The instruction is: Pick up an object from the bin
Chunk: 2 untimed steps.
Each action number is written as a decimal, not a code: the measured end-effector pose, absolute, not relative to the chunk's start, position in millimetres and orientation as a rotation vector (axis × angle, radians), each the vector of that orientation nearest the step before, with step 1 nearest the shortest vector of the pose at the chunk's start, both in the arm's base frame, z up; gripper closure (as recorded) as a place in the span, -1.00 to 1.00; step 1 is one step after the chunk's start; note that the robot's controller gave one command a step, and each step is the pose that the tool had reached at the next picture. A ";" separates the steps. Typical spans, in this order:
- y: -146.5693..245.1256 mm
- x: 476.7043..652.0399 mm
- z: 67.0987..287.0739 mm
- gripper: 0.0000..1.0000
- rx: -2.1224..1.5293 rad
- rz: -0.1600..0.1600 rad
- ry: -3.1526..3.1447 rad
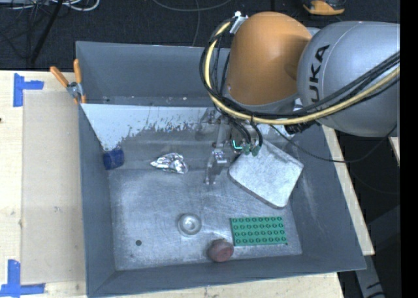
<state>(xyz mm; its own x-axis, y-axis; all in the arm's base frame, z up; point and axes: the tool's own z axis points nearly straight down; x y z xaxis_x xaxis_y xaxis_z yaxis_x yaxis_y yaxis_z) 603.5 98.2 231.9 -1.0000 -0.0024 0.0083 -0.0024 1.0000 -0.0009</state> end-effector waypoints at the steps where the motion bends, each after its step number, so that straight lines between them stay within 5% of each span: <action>1: 95.5 614.8 98.0 -1.00 0.017 -0.001 -3.140; 2: 57.0 506.6 104.1 -1.00 0.189 0.000 -3.140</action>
Offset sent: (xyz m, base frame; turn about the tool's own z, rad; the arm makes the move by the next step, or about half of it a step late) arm 0.0115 -0.0034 -0.1331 -0.0102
